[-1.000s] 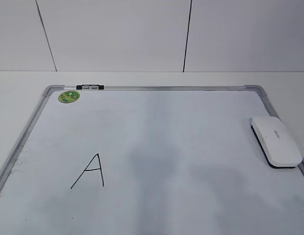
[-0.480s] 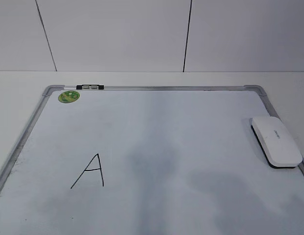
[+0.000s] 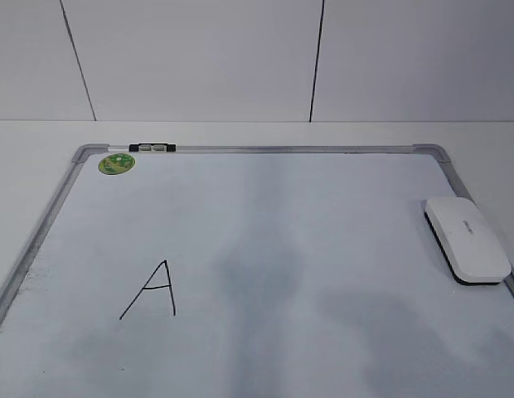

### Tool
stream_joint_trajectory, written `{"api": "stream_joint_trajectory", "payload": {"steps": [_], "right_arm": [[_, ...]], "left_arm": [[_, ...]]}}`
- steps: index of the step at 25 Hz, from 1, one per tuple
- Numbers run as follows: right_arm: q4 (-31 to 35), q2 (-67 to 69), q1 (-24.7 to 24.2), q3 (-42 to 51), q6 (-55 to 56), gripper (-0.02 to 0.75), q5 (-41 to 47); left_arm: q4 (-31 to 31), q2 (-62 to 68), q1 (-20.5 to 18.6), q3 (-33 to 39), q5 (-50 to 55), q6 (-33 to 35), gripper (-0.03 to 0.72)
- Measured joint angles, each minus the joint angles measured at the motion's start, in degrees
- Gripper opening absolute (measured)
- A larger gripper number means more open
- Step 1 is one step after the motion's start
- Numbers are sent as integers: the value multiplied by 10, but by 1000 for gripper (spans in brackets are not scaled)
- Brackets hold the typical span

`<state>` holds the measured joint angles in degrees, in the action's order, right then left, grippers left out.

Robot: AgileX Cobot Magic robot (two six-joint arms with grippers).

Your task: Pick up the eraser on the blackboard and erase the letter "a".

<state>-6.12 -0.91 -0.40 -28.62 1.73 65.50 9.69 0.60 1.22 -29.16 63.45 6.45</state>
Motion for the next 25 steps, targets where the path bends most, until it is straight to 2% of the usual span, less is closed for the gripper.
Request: {"api": "stream_joint_trajectory", "payload": {"steps": [25], "right_arm": [[0,0,0,0,0,592,0]], "left_arm": [[0,0,0,0,0,0,235]]}}
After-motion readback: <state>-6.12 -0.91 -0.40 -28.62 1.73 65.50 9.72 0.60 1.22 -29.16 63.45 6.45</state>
